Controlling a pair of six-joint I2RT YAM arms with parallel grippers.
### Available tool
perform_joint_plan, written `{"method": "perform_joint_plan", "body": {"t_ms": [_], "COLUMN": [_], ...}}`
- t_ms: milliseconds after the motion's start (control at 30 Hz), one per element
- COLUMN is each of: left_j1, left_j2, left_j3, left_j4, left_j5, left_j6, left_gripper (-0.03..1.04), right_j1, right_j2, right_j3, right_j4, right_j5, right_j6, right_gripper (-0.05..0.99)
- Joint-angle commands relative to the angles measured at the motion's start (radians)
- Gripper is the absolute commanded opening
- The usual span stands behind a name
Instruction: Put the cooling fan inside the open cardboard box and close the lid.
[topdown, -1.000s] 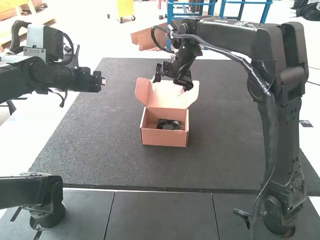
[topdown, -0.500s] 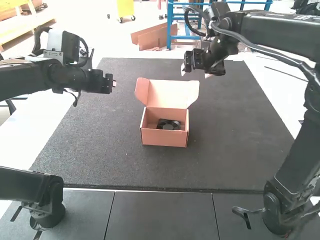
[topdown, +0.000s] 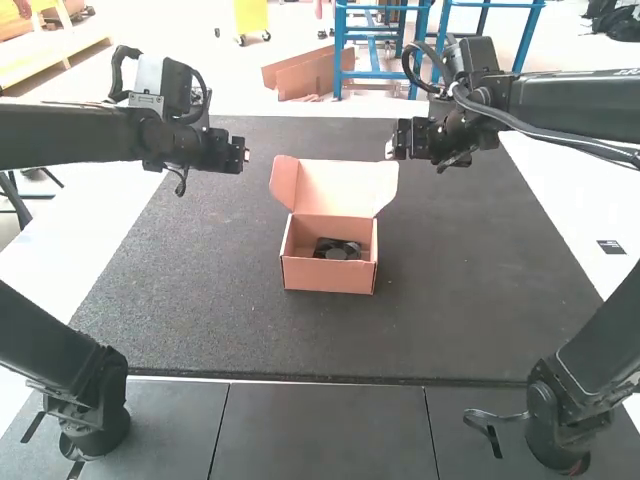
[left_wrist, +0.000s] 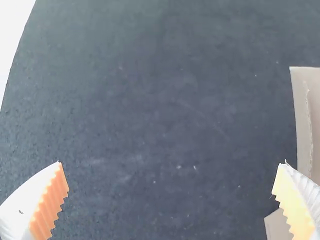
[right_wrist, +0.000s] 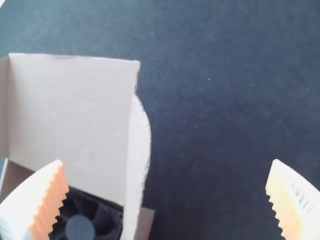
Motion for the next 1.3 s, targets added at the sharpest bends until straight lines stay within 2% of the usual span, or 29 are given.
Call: {"method": "perform_joint_plan", "body": {"t_ms": [0, 300, 467, 667, 900, 967, 1267], "left_j1": [-0.006, -0.012, -0.019, -0.045, -0.102, -0.114, -0.134], "left_j2": [0.046, 0.189, 0.253, 0.306, 0.336, 0.344, 0.35], "left_j3": [0.051, 0.13, 0.188, 0.229, 0.235, 0.235, 0.235], "left_j4": [0.022, 0.064, 0.07, 0.065, 0.061, 0.058, 0.059], "left_j5": [-0.038, -0.047, -0.047, 0.013, 0.042, 0.045, 0.053], "left_j6": [0.002, -0.003, -0.004, -0.003, -0.004, -0.01, -0.018], "left_gripper": [0.97, 0.97, 0.97, 0.97, 0.97, 0.97, 0.97], "right_j1": [-0.008, -0.011, -0.014, -0.014, -0.014, -0.014, -0.014], "right_j2": [0.018, 0.125, 0.18, 0.239, 0.279, 0.286, 0.292], "right_j3": [0.02, 0.123, 0.189, 0.261, 0.305, 0.31, 0.311], "right_j4": [0.021, 0.023, -0.023, -0.114, -0.169, -0.172, -0.164], "right_j5": [-0.039, -0.099, -0.132, -0.154, -0.168, -0.169, -0.171], "right_j6": [-0.011, 0.006, 0.017, 0.025, 0.029, 0.04, 0.074], "right_gripper": [0.9, 0.9, 0.9, 0.9, 0.83, 0.78, 0.34]}}
